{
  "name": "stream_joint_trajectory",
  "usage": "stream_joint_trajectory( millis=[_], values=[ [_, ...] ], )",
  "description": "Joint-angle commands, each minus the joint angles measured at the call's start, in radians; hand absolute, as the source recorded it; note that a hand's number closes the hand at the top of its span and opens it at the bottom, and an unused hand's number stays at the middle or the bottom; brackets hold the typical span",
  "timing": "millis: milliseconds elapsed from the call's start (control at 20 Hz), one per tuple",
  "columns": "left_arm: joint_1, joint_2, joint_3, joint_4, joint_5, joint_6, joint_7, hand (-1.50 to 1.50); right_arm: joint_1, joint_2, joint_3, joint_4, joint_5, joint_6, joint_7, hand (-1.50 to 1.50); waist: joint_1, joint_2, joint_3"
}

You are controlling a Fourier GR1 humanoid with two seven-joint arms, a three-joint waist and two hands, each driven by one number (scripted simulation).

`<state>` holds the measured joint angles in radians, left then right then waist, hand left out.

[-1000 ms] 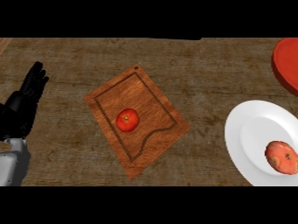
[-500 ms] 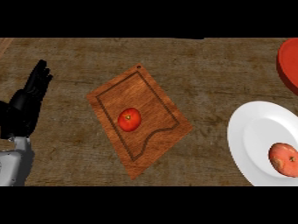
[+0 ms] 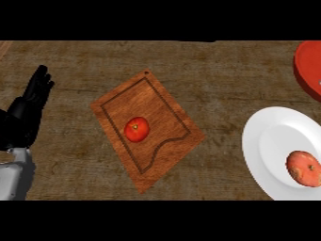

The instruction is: Pick the cupcake from the plate and place it in the bowl

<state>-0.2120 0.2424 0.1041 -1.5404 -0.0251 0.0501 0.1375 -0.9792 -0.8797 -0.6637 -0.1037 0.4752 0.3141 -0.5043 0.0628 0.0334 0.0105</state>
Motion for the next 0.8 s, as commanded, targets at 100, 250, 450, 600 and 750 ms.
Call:
stream_joint_trajectory(
  millis=[100,250,450,600,750],
  values=[
    [0.007,-0.002,0.005,0.009,0.002,-0.002,-0.017,0.00,0.074,-0.108,-0.103,0.043,-0.103,0.155,0.004,-1.50,-0.010,0.006,0.001],
    [0.008,0.002,0.006,-0.032,0.011,-0.003,0.018,0.00,0.122,-0.185,-0.108,0.048,-0.109,0.252,0.015,-1.50,-0.011,0.000,0.003],
    [0.025,0.022,0.034,-0.019,0.021,-0.014,-0.013,0.00,0.196,-0.213,-0.127,0.050,-0.129,0.315,-0.019,-1.50,-0.012,0.004,0.006],
    [0.023,0.007,0.023,0.000,0.017,-0.010,-0.016,0.00,0.201,-0.241,-0.150,0.060,-0.154,0.415,0.000,-1.50,-0.023,0.005,0.005],
    [0.021,0.019,0.039,-0.011,0.038,-0.022,-0.004,0.00,0.243,-0.223,-0.165,0.043,-0.173,0.445,-0.032,-1.50,-0.022,-0.001,0.006]
  ],
)
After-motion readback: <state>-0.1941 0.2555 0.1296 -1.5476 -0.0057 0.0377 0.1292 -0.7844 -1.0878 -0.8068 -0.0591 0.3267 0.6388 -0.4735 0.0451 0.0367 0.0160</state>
